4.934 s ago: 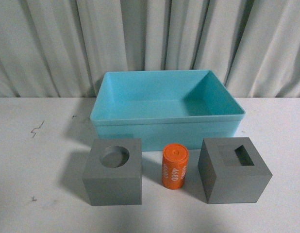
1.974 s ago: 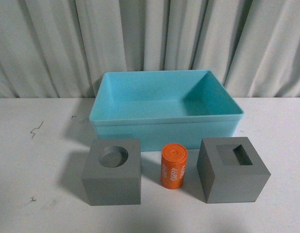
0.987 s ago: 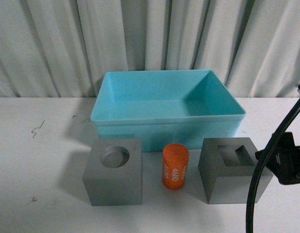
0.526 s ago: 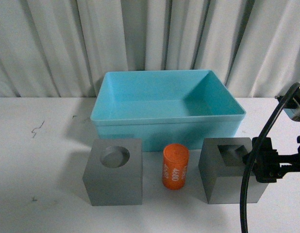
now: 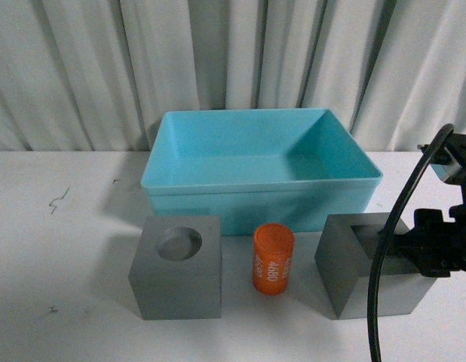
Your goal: Place gray and orange parts in blue box
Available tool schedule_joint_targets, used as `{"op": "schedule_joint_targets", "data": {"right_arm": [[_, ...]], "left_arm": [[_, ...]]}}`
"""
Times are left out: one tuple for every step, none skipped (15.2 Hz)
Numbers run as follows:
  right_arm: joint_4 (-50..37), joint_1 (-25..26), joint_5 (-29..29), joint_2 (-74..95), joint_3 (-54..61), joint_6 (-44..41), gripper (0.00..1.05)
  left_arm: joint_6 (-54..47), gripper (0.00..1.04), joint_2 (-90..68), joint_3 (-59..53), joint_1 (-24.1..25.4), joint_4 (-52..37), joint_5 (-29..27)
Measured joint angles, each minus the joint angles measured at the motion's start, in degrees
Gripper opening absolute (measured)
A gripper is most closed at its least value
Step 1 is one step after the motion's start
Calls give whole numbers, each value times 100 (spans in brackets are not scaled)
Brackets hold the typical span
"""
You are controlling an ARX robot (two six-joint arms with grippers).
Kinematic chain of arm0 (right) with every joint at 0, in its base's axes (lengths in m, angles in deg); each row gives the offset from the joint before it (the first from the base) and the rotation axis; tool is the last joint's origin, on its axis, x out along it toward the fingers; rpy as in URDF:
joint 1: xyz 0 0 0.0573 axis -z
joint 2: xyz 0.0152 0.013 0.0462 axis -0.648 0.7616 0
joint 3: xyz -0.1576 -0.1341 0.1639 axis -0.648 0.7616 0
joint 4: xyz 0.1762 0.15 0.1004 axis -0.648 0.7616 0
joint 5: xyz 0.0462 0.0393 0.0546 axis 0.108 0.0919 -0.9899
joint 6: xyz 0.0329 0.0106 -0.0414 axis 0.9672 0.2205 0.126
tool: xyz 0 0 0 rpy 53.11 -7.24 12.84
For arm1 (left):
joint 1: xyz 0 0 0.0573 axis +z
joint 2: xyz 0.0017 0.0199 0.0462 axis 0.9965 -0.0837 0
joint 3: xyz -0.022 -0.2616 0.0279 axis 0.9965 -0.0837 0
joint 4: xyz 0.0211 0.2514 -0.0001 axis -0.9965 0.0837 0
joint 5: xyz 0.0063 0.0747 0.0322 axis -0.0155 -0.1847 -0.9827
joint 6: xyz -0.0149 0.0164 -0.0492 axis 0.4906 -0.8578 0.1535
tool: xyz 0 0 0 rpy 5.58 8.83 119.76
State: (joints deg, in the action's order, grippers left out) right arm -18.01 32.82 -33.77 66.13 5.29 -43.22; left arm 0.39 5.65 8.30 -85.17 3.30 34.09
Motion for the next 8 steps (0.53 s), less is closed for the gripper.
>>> {"op": "schedule_joint_targets", "data": {"right_arm": [[232, 66, -81, -260, 50, 0, 19], [437, 142, -197, -610, 55, 0, 19], [542, 258, -391, -1250, -20, 4, 19], [592, 326, -520, -1690, -332, 2, 19], [485, 361, -601, -1847, -809, 2, 19], [249, 382, -619, -1768, -1270, -20, 19], [118, 337, -625, -1405, -1781, -72, 18], [131, 249, -599, -846, -2153, -68, 18]], "left_arm": [[0, 98, 0, 0, 0, 0, -2], [0, 98, 0, 0, 0, 0, 0], [0, 98, 0, 0, 0, 0, -2], [0, 98, 0, 0, 0, 0, -2], [0, 98, 0, 0, 0, 0, 0], [0, 98, 0, 2, 0, -2, 0], [0, 98, 0, 0, 0, 0, -2], [0, 98, 0, 0, 0, 0, -2]]}}
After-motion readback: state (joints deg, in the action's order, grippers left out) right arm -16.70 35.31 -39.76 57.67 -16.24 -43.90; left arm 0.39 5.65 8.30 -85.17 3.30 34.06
